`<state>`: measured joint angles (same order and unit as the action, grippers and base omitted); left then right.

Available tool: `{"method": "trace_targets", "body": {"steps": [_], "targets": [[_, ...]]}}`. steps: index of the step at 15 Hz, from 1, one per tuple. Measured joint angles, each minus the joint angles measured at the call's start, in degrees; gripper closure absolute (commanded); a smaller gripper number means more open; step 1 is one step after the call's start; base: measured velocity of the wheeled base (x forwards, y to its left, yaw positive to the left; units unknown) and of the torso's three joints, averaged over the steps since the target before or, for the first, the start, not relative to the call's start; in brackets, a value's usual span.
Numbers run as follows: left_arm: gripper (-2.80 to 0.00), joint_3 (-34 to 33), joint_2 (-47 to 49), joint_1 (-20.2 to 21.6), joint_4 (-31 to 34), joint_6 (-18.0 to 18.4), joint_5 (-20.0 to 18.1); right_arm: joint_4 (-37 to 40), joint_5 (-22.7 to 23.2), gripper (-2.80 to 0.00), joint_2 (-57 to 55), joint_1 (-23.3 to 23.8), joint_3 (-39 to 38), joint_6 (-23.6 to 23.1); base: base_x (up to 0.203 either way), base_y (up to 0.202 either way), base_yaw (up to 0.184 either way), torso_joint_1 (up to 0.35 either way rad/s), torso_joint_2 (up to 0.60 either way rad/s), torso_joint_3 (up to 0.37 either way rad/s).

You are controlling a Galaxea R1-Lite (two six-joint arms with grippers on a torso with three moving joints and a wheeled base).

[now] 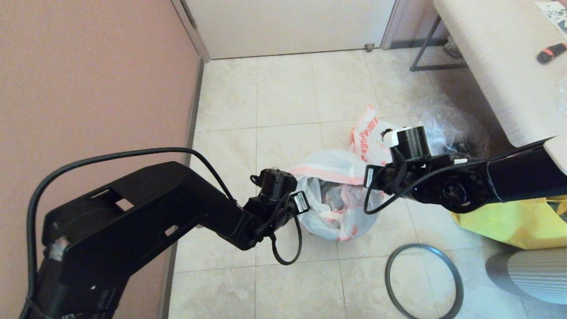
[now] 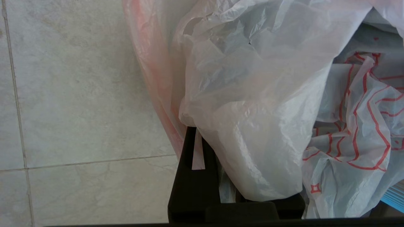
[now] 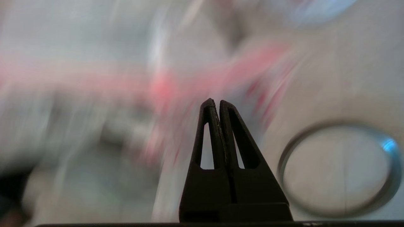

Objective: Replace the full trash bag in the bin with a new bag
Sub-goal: Put the new garbage bag on the trash can

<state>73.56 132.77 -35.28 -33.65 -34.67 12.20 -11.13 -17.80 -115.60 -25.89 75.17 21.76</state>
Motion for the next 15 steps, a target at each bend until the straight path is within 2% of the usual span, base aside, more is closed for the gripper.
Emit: {"method": "trace_targets", "body": {"steps": [3,5,6,8,10,13,15], "targets": [[0.00,0.0,0.0,-0.2,0.0,0.0,0.0,1.1,6.6,0.00,0.8,-0.8,-2.5,-1.3,0.000,0.000,0.000,0.000,0.00,0.000],[0.00,0.0,0.0,-0.2,0.0,0.0,0.0,0.0,13.3,0.00,-1.1,-0.4,-2.2,-3.0,0.000,0.000,0.000,0.000,0.00,0.000],[0.00,0.0,0.1,-0.2,-0.1,0.0,0.0,-0.7,16.7,0.00,-2.7,0.4,-0.9,-3.5,0.000,0.000,0.000,0.000,0.00,0.000],[0.00,0.1,0.2,-0.1,-0.1,0.0,0.0,-1.2,19.9,0.00,-6.7,1.2,2.8,-4.8,0.000,0.000,0.000,0.000,0.00,0.000],[0.00,0.1,0.3,0.1,-0.1,0.0,0.0,-1.4,19.4,0.00,-9.7,1.5,5.1,-6.7,0.000,0.000,0.000,0.000,0.00,0.000],[0.00,0.2,0.6,0.0,-0.2,0.0,0.0,-6.7,14.5,0.00,-12.4,1.8,8.3,-7.2,0.000,0.000,0.000,0.000,0.00,0.000],[0.00,0.3,0.8,0.0,-0.2,0.0,0.0,-8.6,13.4,0.00,-12.9,2.3,11.1,-7.4,0.000,0.000,0.000,0.000,0.00,0.000]]}}
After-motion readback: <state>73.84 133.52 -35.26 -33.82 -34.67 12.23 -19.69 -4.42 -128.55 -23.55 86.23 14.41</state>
